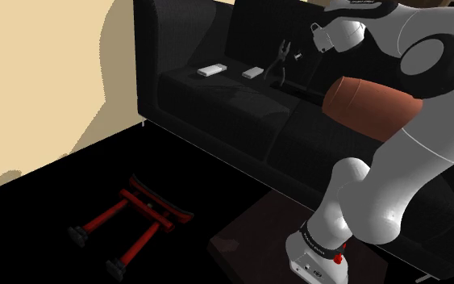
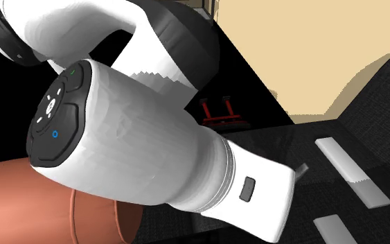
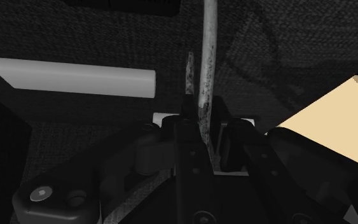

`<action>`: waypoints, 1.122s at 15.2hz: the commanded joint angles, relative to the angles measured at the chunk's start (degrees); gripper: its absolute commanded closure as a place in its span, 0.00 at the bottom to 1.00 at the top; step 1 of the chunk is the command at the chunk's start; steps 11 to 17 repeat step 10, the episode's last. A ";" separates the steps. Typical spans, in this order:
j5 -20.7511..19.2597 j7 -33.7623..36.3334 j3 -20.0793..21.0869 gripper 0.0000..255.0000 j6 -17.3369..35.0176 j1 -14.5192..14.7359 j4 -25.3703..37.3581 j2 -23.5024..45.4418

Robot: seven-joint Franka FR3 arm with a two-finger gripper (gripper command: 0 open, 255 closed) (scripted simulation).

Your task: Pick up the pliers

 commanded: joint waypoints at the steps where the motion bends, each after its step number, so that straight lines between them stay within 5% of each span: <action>1: -0.13 0.79 -0.12 1.00 -1.36 0.09 1.61 0.31; 8: 0.27 2.77 -1.45 1.00 -6.39 0.67 7.40 1.82; 17: 0.29 2.80 -1.49 1.00 -6.51 0.69 7.53 1.87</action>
